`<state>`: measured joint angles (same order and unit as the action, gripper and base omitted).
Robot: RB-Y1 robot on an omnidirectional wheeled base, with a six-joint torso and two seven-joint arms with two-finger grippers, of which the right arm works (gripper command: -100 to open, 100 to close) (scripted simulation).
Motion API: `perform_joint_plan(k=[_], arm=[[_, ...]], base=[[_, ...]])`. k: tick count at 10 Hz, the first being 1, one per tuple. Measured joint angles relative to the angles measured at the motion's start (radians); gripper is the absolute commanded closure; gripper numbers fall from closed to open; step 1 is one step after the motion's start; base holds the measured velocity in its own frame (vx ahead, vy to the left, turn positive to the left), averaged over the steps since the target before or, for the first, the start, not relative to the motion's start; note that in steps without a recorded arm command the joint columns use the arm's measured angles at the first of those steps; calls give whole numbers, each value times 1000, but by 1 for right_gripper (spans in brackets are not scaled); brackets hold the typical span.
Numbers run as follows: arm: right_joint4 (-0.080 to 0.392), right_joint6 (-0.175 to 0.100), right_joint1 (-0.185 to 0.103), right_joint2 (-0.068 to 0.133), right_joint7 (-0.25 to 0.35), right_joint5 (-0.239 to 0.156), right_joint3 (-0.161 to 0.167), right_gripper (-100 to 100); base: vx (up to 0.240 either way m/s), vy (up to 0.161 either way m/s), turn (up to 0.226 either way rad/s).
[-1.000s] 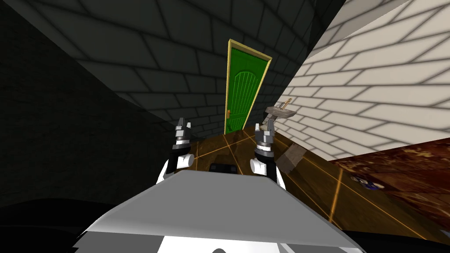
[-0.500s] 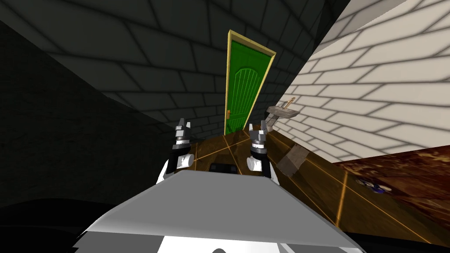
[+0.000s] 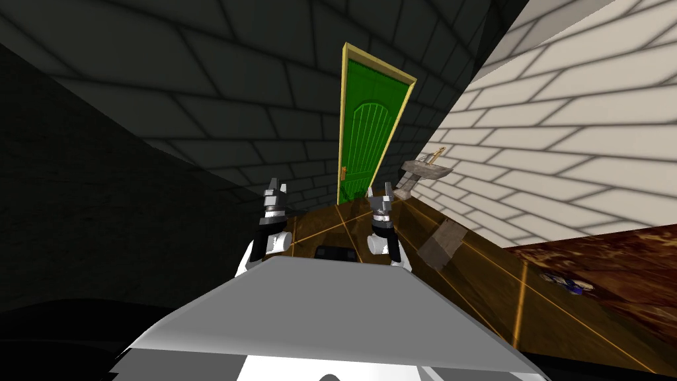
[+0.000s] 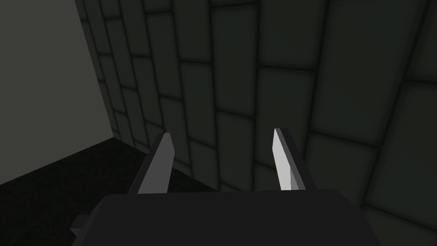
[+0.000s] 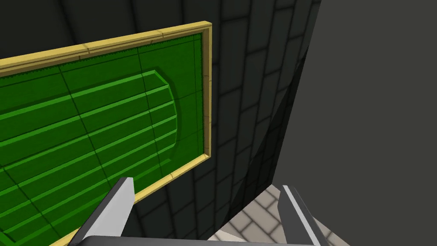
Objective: Pull the door open
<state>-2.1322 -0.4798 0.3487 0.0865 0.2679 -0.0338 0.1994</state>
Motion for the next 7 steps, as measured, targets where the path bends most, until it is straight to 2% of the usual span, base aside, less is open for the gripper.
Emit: perform_joint_plan(k=[7], arm=[[122, -1, -91, 46, 137, -88, 73, -100]], base=[[97, -2, -2]])
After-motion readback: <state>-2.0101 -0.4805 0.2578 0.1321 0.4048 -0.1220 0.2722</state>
